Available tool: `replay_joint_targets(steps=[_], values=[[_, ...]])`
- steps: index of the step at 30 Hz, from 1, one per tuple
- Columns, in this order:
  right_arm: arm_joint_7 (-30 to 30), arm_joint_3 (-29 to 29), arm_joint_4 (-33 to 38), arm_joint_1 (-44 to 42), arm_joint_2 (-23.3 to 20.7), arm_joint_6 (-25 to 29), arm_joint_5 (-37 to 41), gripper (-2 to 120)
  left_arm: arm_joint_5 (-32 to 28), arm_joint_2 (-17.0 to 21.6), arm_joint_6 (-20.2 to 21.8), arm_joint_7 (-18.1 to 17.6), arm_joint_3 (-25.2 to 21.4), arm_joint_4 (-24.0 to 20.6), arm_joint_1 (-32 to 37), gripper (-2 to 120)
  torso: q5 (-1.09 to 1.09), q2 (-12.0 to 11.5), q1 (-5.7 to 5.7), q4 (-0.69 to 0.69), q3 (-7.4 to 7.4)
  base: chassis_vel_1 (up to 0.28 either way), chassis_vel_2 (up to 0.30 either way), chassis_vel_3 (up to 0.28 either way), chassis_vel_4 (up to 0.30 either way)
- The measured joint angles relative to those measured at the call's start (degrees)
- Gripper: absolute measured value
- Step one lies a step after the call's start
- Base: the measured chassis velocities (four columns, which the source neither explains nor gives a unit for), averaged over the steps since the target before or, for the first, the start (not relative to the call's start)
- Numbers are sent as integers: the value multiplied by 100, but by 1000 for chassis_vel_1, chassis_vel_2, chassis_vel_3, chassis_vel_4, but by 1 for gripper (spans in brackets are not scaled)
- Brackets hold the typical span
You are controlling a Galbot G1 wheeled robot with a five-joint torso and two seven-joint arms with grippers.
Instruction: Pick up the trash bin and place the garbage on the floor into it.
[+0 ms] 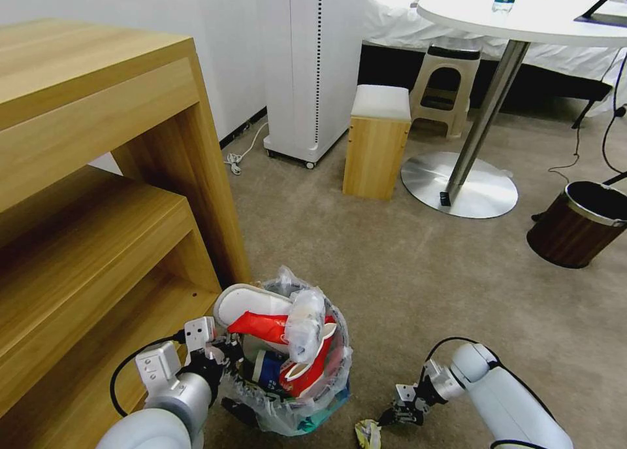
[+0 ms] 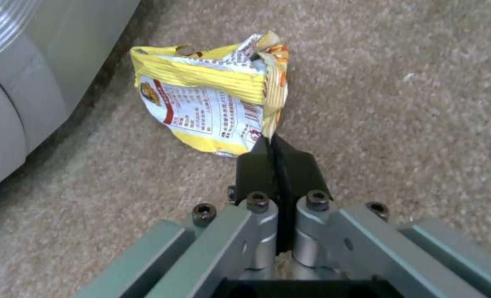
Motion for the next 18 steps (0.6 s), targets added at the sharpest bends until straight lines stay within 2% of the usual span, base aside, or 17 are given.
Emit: replay_joint_targets(steps=[9,11,12,13,14,16,18], values=[[6,46,251,-36,-97,0,218,0,21,0,0,3,-19,-35,41,1,0,0,0,0,0,0,0,0,0],[-61,97,515,-98,-217,23,493,0,26,-6,0,5,-24,-52,54,1,0,0,0,0,0,0,0,0,0],[-296,187,910,-173,-367,74,1076,0,28,-8,0,5,-35,-59,59,1,0,0,0,0,0,0,0,0,0],[-296,187,910,-173,-367,74,1076,0,28,-8,0,5,-35,-59,59,1,0,0,0,0,0,0,0,0,0],[-394,247,1263,-248,-497,65,1511,0,32,-9,0,5,-44,-59,59,1,0,0,0,0,0,0,0,0,0],[-412,266,1412,-281,-550,56,1644,0,35,-11,-1,4,-46,-59,60,1,0,0,0,0,0,0,0,0,0],[-425,312,1914,-378,-744,42,2042,0,41,-18,-1,3,-44,-58,62,1,-1,1,0,0,0,0,0,0,0]])
